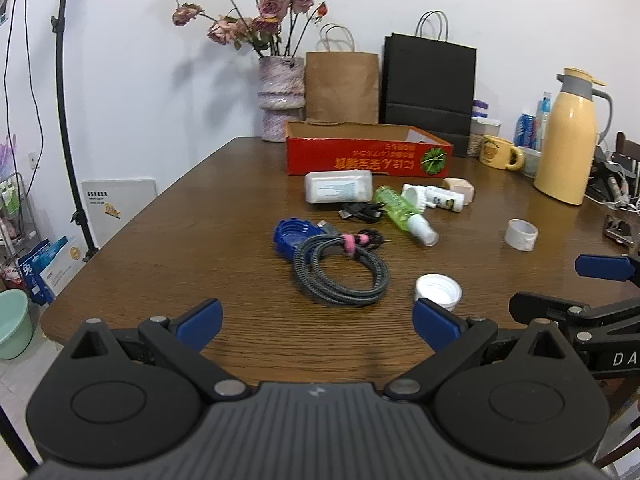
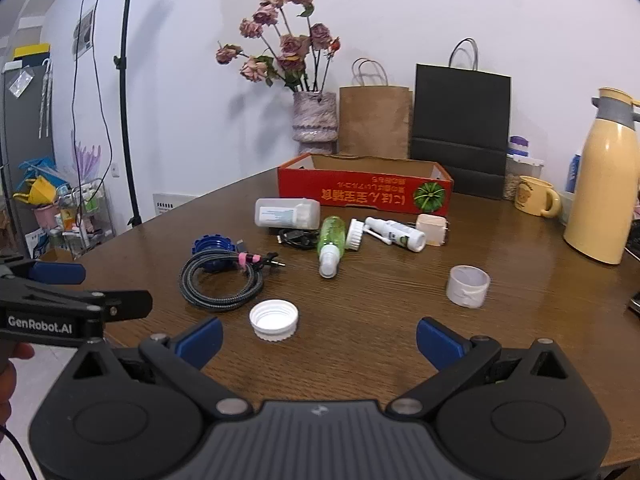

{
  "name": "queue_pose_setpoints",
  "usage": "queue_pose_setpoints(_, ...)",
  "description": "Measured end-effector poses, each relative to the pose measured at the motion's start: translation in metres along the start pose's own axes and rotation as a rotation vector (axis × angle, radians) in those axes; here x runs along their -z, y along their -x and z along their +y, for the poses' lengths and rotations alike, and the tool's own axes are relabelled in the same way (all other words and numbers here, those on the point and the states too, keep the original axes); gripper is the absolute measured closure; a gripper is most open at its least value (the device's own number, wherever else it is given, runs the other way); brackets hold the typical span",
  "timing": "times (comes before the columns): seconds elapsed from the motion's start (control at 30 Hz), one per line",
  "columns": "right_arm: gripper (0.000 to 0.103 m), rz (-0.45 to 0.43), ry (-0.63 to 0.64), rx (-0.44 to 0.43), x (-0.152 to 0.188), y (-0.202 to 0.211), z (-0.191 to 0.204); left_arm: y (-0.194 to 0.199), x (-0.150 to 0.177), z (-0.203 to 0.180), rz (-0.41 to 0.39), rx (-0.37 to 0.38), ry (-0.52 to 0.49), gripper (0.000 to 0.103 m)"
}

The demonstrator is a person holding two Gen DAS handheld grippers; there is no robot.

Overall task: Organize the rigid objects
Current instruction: 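Grasp the white jar lid with the right tool while the left tool approaches the black cable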

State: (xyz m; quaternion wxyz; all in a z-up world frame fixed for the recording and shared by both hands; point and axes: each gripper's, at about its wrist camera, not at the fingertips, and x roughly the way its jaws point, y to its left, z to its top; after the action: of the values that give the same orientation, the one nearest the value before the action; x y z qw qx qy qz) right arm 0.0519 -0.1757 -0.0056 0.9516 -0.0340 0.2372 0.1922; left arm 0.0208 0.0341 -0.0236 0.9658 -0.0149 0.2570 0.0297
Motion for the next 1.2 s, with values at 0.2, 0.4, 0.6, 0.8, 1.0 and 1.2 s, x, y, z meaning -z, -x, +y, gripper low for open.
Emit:
queue_pose_setpoints(0.2,0.000,0.027,0.024,-0.027,-0.004,-0.024,0.009,-0.014,-0.001,0.013,0.018,-0.030,0.016,0.000)
queue_pose_setpoints(0.4,0.001,0.060,0.031,-0.054,-0.007,-0.051,0.013,-0.029,-0.004,0.028,0.048,-0.052,0.046,0.000)
queue_pose_setpoints(0.6,0.010,0.104,0.046,-0.069,-0.008,-0.080,0.016,-0.045,-0.008,0.037,0.072,-0.060,0.049,0.000)
queue_pose_setpoints(0.8,0.026,0.143,0.053,-0.089,-0.007,-0.103,0.015,-0.059,-0.011,0.037,0.098,-0.060,0.051,0.000)
queue_pose_setpoints(1.0,0.062,0.134,0.073,-0.133,-0.007,-0.107,0.014,-0.068,-0.014,0.034,0.117,-0.057,0.046,0.000)
queue_pose_setpoints(1.2,0.063,0.114,0.037,-0.145,-0.008,-0.105,0.001,-0.077,-0.022,0.022,0.137,-0.051,0.041,0.000)
